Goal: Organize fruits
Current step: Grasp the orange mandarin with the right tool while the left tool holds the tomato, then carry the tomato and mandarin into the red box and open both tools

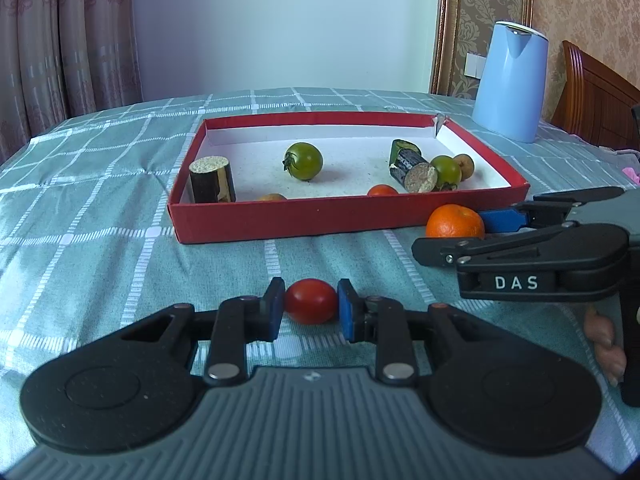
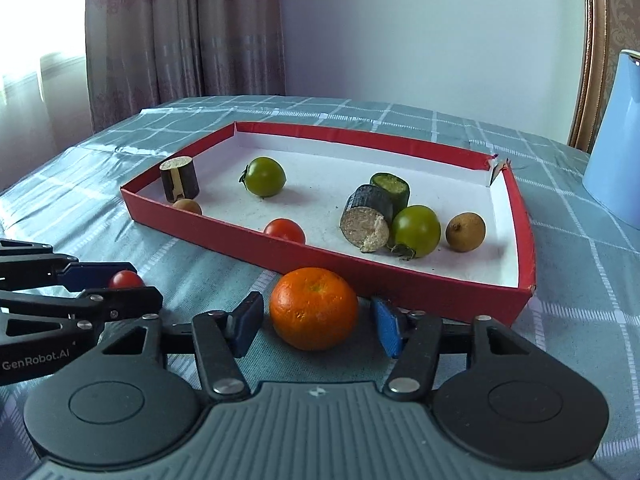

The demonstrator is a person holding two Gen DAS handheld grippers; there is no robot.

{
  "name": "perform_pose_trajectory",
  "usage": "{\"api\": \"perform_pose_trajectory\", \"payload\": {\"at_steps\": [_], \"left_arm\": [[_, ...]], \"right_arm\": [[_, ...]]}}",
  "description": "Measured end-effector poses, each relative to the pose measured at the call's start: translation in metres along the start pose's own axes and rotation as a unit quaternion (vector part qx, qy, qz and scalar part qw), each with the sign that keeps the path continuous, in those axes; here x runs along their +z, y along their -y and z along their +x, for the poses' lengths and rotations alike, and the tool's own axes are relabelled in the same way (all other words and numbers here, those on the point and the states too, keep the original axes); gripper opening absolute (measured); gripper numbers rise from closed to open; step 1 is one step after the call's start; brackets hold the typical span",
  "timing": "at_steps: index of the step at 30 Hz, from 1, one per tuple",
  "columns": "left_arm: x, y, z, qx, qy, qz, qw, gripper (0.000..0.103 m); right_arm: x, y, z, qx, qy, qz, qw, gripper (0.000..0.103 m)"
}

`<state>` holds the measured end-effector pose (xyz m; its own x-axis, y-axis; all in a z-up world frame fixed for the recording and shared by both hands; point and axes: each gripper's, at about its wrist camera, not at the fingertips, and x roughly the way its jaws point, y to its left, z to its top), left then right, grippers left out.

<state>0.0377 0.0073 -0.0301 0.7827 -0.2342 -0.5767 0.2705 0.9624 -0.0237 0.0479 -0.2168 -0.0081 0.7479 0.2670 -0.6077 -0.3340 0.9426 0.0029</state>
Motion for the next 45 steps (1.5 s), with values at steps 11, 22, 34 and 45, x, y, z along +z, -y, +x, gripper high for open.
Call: {"api": "perform_pose_trajectory", "payload": {"at_steps": [11,22,34,45], "left_arm": [[0.000,0.000,0.000,0.000,0.000,0.000,1.0000,0.026],[-0.001,0.001,-0.002,0.000,0.002,-0.003,1.0000,0.026],[-0.002,-0.003,-0.007,0.006,0.012,-0.013,0.9998,0.025],[0.009,0.018,-0.014,0.069,0.033,0.015,0.9970,0.025]], "right_arm": [[-0.001,-0.005,-0.003,-0.007,0.005,-0.018,1.000,0.043],[-0.005,0.002,-0.015,-0.010,0.024,0.000,1.000,0.043],[-0.007,0.001,-0.025,-0.017,0.047,-0.001,0.999,0.043],[-0.008,-0.003,-0.042,-0.038,0.096,-0.017,0.994,0.043]]}}
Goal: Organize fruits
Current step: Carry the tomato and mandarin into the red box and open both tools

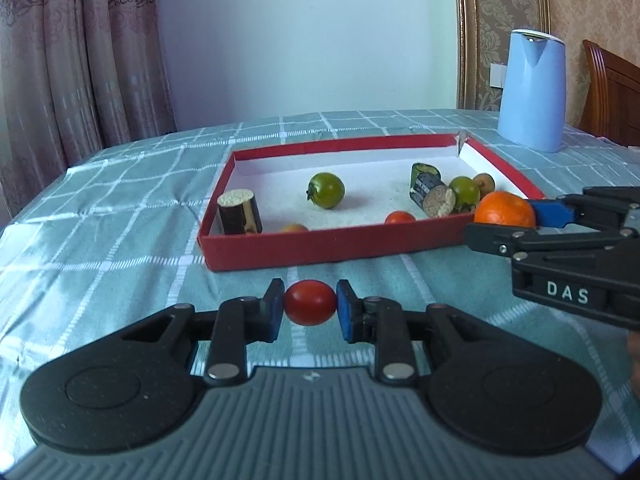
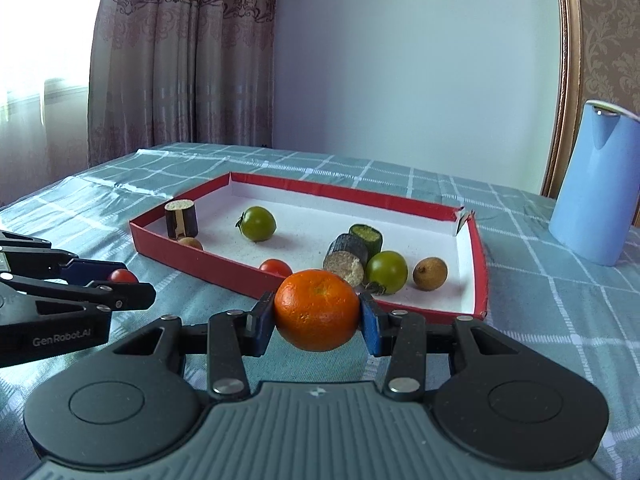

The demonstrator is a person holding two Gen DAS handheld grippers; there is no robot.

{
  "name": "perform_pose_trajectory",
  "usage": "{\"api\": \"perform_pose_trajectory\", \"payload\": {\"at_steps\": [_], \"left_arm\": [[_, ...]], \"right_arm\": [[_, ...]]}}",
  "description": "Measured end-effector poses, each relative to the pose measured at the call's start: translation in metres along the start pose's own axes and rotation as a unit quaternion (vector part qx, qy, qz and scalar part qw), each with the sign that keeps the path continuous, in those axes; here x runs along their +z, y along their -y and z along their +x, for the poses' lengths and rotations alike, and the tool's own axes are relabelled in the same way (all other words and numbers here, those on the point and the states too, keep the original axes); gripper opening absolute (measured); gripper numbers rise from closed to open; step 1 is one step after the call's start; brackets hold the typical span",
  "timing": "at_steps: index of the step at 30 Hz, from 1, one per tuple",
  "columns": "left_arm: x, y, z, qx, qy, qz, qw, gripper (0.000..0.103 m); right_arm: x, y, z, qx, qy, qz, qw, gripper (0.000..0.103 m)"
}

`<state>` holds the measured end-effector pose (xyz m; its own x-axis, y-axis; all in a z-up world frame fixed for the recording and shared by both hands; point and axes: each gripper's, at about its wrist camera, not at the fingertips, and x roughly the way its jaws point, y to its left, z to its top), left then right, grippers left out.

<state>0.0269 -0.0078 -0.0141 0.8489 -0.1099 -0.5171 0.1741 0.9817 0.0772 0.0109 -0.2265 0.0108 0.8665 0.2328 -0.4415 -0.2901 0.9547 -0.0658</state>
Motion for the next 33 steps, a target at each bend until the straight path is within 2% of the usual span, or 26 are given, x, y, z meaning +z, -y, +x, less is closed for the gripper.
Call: {"api": "perform_pose_trajectory", "payload": {"at_steps": [3,9,21,33], "left_arm": [[0.009,-0.001,0.002,0.002,0.006,-0.005,1.0000,0.025],[0.027,-0.003,0.008,0.006,0.021,-0.009,0.9997,0.025],[0.052,0.002,0.051,0.018,0.005,-0.022,0.9996,0.025],[0.063,-0.010,0.086,0.049,-0.020,-0.033,0.9981,0.025]], "right_arm": [[0.003,0.006,-0.006,-0.010,0.019,0.008,1.000,0.043],[0.012,0.018,-0.005,-0.019,0.028,0.037,0.999,0.043],[0.031,0.024,0.033,-0.022,-0.009,0.041,0.999,0.043],[0.056,0.000,0.094,-0.031,-0.039,0.011,0.999,0.043]]}}
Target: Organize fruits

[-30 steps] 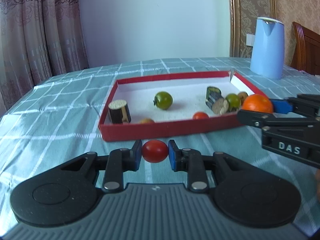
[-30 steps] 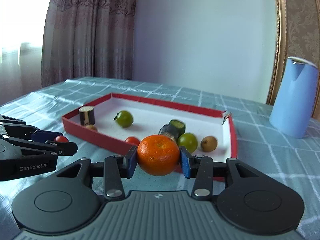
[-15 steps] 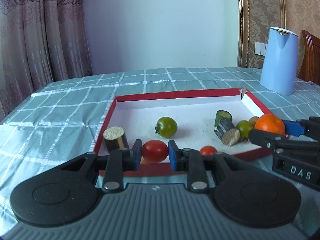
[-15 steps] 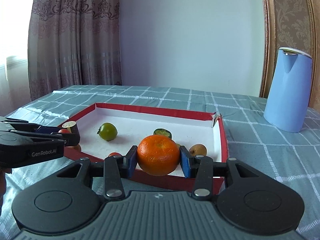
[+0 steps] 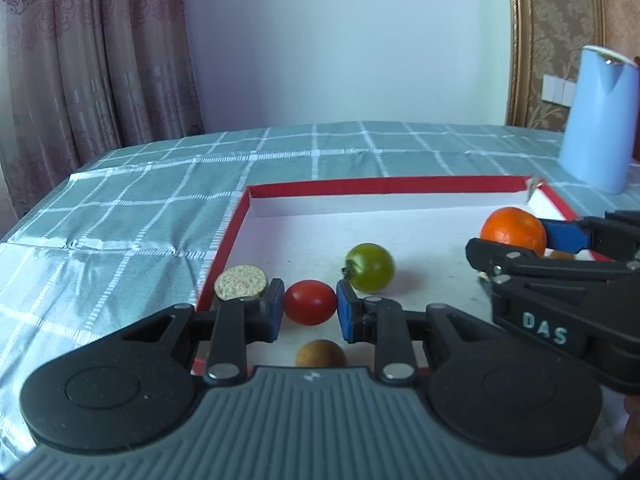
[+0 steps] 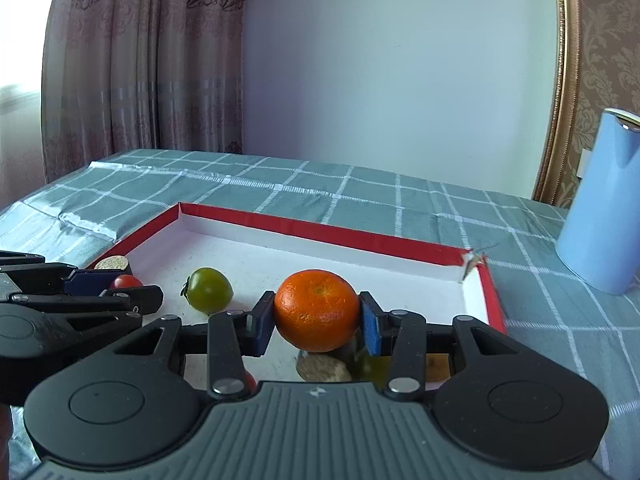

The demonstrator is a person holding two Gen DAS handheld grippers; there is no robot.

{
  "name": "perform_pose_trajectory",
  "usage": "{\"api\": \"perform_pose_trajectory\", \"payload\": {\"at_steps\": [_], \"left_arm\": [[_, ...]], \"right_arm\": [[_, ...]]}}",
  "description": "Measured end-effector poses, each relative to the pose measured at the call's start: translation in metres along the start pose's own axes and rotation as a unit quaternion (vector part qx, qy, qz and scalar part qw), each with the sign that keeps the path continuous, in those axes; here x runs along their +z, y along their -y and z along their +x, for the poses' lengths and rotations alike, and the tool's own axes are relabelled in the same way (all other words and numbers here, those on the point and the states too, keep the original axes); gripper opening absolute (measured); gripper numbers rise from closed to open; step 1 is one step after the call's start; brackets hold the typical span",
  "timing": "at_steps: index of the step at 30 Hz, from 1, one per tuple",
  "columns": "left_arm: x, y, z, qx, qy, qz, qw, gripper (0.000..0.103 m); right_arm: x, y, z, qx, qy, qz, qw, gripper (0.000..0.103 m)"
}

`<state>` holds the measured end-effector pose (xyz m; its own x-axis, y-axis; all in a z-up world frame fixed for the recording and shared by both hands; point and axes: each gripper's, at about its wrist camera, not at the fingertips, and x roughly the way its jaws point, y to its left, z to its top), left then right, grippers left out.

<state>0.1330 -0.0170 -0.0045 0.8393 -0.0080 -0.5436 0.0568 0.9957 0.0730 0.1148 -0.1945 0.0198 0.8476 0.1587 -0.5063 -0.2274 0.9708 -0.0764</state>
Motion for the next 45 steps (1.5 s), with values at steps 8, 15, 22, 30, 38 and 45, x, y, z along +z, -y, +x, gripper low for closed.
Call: {"api": "perform_pose_trajectory", "payload": {"at_steps": [8,15,22,30,38,45], "left_arm": [[0.005,-0.004,0.020,0.008,-0.021,-0.009,0.9997,0.026],[0.010,-0.010,0.033,0.004,-0.034,-0.026,0.9991,0.027],[0.009,-0.005,0.036,0.011,-0.029,-0.009,0.9995,0.028],[0.008,-0.006,0.035,0.001,-0.027,-0.011,0.9996,0.031],[0.007,-0.007,0.031,-0.019,-0.023,-0.017,0.9994,0.044],[0.006,-0.008,0.028,-0.042,-0.024,-0.028,0.9984,0.060]], "right_arm": [[0.007,-0.010,0.021,-0.003,-0.014,-0.008,1.000,0.043],[0.014,-0.012,0.035,-0.003,-0.021,-0.014,1.000,0.042],[0.013,-0.012,0.041,-0.005,-0.021,-0.042,0.999,0.042],[0.013,-0.010,0.037,0.002,-0.022,-0.037,0.999,0.043],[0.010,-0.001,0.033,-0.001,-0.008,-0.038,0.999,0.047],[0.007,0.019,0.030,-0.007,-0.017,0.010,1.000,0.062]]}}
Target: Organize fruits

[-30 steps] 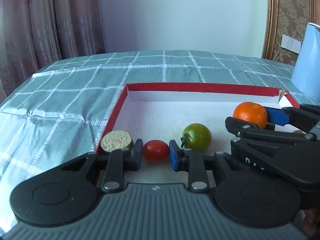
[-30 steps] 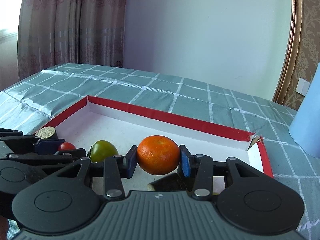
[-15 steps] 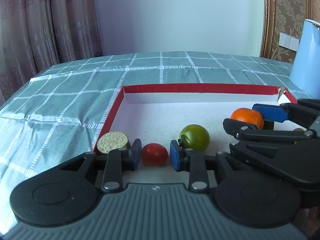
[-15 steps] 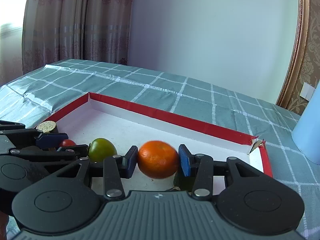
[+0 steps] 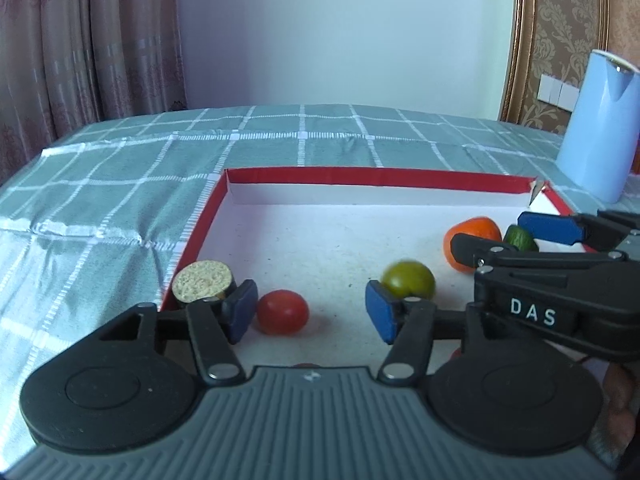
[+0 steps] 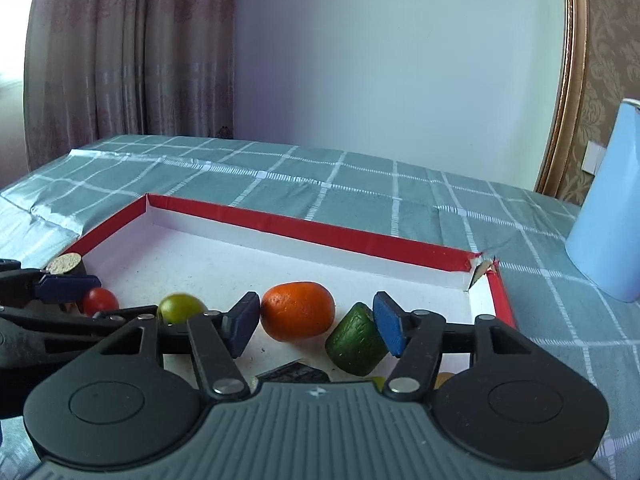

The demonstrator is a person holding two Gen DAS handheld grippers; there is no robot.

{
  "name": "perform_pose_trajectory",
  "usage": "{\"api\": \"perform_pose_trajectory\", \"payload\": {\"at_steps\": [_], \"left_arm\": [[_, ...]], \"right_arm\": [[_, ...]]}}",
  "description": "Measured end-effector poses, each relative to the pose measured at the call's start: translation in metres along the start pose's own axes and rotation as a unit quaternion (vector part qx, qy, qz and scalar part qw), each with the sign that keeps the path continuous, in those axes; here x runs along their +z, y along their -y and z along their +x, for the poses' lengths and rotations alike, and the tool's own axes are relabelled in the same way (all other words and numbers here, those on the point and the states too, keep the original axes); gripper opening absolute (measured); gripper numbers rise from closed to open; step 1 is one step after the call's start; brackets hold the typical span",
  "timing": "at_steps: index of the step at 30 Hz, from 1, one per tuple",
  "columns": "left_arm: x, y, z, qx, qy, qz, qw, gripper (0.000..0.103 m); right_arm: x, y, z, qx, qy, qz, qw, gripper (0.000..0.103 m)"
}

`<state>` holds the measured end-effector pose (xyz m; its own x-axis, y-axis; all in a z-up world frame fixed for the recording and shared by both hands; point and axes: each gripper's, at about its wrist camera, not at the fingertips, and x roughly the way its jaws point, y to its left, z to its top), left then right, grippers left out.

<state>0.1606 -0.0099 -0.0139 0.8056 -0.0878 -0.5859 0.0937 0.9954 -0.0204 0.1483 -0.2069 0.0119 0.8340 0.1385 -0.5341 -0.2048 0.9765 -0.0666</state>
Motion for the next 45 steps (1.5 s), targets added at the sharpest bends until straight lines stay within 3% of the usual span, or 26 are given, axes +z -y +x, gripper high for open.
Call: {"api": "perform_pose_trajectory", "payload": {"at_steps": [4,11,13,17,20,23,32,39,45], "left_arm": [[-0.001,-0.002,-0.002,-0.009,-0.001,-0.007,0.9999,0.062],[-0.004,0.001,-0.017,-0.021,0.018,-0.007,0.9996,0.080],[-0.007,0.007,-0.023,-0.015,0.028,0.008,0.9995,0.084],[-0.016,0.020,-0.045,0.021,0.081,0.043,0.9956,0.103],[-0.022,0.025,-0.058,0.033,0.107,0.061,0.9918,0.103],[-0.026,0.023,-0.062,0.013,0.090,0.048,0.9947,0.103],[-0.040,0.012,-0.069,0.021,0.070,0.020,0.9971,0.103],[-0.054,-0.005,-0.080,0.012,0.059,-0.019,0.9980,0.103],[-0.060,-0.004,-0.085,0.019,0.063,-0.015,0.9977,0.103]], "right_arm": [[-0.001,0.002,-0.003,0.000,0.000,0.008,1.000,0.062],[-0.006,0.016,-0.024,-0.011,0.019,0.050,0.999,0.069],[-0.008,0.023,-0.033,-0.010,0.026,0.071,0.997,0.071],[-0.013,0.035,-0.054,-0.003,0.047,0.108,0.993,0.078],[-0.016,0.040,-0.069,0.003,0.058,0.123,0.991,0.078],[-0.022,0.042,-0.081,0.009,0.061,0.133,0.989,0.079],[-0.051,0.048,-0.097,-0.002,0.042,0.154,0.987,0.083],[-0.065,0.033,-0.107,-0.014,0.041,0.111,0.993,0.084],[-0.068,0.024,-0.103,-0.016,0.029,0.085,0.996,0.084]]}}
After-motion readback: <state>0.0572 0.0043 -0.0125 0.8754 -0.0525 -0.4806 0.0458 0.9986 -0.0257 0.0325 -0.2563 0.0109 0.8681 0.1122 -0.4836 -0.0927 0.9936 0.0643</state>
